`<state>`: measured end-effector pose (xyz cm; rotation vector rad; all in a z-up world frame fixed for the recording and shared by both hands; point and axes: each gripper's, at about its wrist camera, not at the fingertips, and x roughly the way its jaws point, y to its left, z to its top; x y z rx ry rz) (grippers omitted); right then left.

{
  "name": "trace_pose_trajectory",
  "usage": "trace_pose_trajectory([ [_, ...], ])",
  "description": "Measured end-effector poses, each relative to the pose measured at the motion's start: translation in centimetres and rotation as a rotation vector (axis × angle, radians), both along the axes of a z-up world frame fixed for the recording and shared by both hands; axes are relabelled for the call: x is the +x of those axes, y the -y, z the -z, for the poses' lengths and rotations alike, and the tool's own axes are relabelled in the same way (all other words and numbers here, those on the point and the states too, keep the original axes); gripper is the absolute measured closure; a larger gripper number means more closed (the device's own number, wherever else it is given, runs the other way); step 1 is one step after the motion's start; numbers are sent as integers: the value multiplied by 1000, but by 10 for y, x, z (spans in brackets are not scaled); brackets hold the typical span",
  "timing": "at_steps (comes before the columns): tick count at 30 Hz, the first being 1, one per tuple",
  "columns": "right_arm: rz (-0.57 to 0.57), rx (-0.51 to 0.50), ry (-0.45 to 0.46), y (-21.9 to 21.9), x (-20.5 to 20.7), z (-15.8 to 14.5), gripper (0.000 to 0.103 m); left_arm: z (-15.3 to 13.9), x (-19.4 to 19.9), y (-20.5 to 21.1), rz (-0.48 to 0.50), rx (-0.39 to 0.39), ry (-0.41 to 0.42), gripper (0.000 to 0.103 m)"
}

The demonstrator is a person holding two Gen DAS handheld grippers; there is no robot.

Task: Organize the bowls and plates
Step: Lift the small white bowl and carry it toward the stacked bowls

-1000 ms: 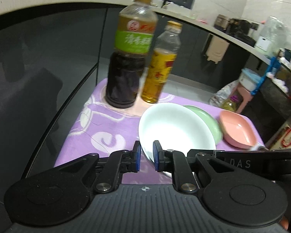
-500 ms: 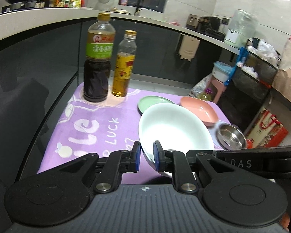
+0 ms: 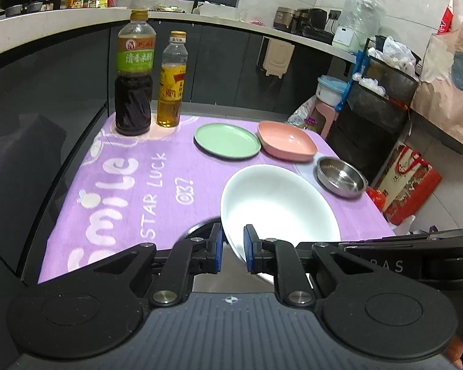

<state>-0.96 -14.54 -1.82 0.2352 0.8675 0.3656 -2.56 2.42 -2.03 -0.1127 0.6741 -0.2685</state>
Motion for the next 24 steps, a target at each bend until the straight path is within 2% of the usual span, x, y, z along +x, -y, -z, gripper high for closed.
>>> trace_pose_trajectory([
  [10, 6, -1, -35, 7, -19, 16, 84, 14, -14, 8, 20, 33, -38, 90],
  [24, -14, -40, -86, 4, -16, 33, 84, 35, -9, 9, 11, 62, -117, 90],
])
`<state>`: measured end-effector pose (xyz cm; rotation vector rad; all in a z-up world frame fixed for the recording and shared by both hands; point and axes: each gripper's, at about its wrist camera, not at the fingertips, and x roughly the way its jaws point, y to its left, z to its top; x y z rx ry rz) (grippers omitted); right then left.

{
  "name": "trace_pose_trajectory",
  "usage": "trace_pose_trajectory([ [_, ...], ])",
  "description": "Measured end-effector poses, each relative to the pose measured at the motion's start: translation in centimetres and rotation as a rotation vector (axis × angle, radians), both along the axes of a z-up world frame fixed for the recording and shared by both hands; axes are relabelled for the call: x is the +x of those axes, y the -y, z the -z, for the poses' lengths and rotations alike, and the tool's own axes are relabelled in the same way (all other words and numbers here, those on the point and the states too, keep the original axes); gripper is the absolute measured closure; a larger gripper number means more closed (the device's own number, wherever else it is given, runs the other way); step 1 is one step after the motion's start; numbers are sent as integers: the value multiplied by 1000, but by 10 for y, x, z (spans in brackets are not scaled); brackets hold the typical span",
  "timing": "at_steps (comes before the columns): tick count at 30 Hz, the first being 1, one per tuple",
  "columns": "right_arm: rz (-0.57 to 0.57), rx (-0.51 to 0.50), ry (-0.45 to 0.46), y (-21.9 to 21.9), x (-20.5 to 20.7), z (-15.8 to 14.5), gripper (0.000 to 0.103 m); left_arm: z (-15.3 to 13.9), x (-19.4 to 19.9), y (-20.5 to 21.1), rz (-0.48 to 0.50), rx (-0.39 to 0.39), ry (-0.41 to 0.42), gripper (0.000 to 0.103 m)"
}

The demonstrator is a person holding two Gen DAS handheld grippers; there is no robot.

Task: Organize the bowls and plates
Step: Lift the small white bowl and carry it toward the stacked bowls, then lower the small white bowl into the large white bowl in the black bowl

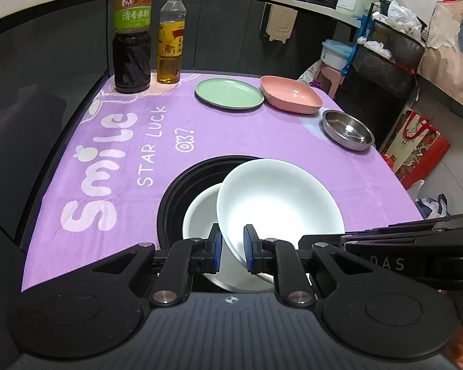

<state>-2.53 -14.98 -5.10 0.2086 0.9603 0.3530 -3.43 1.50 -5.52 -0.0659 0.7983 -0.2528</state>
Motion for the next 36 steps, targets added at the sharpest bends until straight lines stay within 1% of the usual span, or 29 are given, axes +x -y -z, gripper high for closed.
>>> trace_pose_trajectory([
  [7, -14, -29, 6, -10, 6, 4, 84, 10, 5, -7, -12, -4, -45, 88],
  [10, -20, -51, 16, -13, 7, 4, 84, 13, 8, -9, -25, 13, -61, 87],
  [13, -30, -64, 22, -15, 7, 2, 84, 16, 11, -12, -31, 1, -76, 87],
  [20, -49, -111, 24, -20, 8, 3, 84, 17, 11, -14, -31, 1, -65, 87],
  [22, -52, -120, 40, -21, 7, 1, 83, 17, 11, -15, -32, -2, -65, 87],
  [28, -35, -156, 95, -17, 3, -9, 76, 17, 10, -15, -34, 3, -63, 88],
  [36, -37, -145, 65, -15, 7, -2, 76, 15, 10, -16, -29, -6, -68, 88],
])
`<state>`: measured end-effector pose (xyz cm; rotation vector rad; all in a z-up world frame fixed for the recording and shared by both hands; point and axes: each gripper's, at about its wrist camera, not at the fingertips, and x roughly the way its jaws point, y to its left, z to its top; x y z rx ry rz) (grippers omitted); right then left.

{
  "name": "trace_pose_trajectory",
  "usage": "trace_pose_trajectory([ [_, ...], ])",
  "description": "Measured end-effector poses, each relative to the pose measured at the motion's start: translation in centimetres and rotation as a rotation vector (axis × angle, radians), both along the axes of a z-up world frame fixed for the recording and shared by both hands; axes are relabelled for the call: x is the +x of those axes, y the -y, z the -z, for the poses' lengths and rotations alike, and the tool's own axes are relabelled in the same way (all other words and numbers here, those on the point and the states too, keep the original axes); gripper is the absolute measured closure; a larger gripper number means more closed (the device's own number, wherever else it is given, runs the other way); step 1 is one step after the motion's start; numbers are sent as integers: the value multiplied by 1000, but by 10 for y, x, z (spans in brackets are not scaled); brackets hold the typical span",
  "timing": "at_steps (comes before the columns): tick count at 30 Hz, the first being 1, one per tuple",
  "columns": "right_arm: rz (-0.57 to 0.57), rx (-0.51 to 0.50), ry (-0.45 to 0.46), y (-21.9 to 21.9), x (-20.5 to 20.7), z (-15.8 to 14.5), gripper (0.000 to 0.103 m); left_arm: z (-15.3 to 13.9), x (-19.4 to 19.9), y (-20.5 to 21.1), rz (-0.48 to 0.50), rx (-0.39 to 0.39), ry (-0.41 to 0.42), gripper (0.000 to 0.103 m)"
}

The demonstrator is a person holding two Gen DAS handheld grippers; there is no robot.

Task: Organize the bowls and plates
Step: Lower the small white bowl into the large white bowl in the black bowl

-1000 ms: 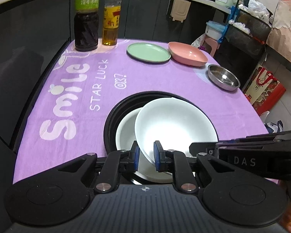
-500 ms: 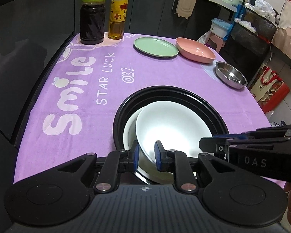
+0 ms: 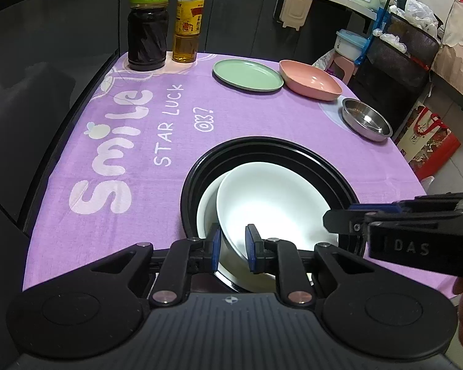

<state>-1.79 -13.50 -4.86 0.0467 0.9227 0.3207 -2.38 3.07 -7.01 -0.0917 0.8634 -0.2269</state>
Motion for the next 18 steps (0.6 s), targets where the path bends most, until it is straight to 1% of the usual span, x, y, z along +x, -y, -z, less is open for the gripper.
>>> trace_pose_trajectory([
  [5, 3, 16, -20, 2, 3, 3, 76, -3, -2, 0, 25, 15, -9, 86],
  [10, -8, 17, -33, 0, 6, 7, 76, -6, 1, 7, 64, 72, -18, 85],
  [12, -13, 18, -44, -1, 8, 11, 76, -7, 1, 8, 69, 82, -18, 85],
  [18, -26, 27, -59, -3, 13, 22, 76, -6, 0, 4, 79, 70, -22, 85],
])
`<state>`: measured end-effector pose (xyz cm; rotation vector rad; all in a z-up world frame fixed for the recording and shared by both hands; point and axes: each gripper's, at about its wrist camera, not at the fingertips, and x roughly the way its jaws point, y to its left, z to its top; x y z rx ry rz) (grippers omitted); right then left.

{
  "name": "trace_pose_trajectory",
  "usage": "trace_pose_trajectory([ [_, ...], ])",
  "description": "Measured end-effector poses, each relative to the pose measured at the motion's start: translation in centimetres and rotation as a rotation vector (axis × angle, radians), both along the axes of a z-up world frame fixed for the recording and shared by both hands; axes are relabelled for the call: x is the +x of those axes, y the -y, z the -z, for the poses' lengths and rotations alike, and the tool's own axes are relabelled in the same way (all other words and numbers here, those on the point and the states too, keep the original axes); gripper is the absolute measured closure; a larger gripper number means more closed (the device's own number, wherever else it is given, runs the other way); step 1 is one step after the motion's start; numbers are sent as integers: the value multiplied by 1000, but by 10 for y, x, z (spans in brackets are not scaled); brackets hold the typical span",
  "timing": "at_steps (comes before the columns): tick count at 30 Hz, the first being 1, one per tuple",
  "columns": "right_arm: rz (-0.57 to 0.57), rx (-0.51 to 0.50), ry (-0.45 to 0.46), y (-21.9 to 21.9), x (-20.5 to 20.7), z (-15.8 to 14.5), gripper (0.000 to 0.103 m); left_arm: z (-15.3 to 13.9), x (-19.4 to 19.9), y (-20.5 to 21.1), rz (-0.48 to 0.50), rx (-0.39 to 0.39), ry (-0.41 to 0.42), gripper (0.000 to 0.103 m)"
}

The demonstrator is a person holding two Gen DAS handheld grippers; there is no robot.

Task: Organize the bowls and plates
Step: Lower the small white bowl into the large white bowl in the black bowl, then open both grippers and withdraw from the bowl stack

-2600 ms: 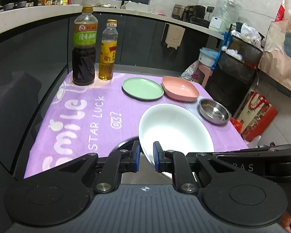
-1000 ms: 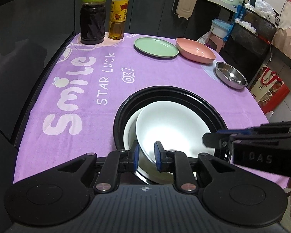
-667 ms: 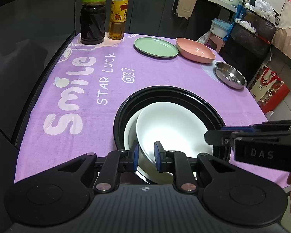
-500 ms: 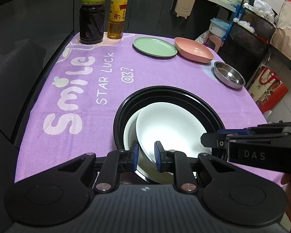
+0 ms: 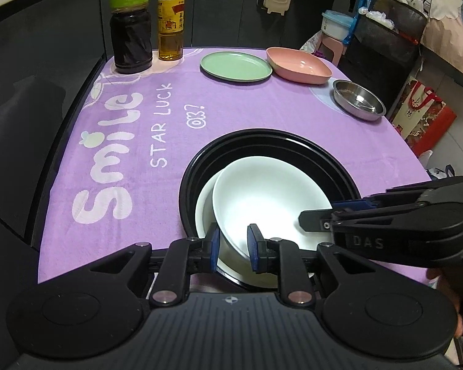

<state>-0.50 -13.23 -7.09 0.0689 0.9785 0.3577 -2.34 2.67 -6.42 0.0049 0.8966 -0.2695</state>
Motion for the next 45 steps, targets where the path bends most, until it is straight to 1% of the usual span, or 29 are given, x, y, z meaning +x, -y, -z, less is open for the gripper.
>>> trace_pose_trajectory([
  [10, -7, 0, -1, 1, 2, 3, 76, -7, -2, -9, -1, -32, -9, 85],
  [13, -5, -9, -2, 0, 2, 4, 76, -14, -7, -11, -15, -5, 33, 85],
  [15, -6, -12, -1, -2, 2, 3, 76, -17, -9, -14, -36, -4, 56, 85],
  [19, 0, -12, -1, -1, 3, 2, 76, -16, -5, -17, -44, -15, 46, 85],
  [24, 17, -5, 23, 6, 1, -8, 76, -13, 0, -18, -51, -23, 39, 85],
  [29, 35, 13, 49, 18, 1, -19, 76, -16, 6, -20, -54, -40, 57, 85],
  [37, 65, 50, 76, 32, 19, -32, 76, -20, 31, -28, -102, -63, 79, 85],
  [41, 102, 78, 72, 42, 37, -33, 76, -21, 51, -33, -137, -84, 88, 84],
  [45, 139, 113, 55, 54, 58, -29, 76, -22, 78, -35, -164, -117, 97, 83],
])
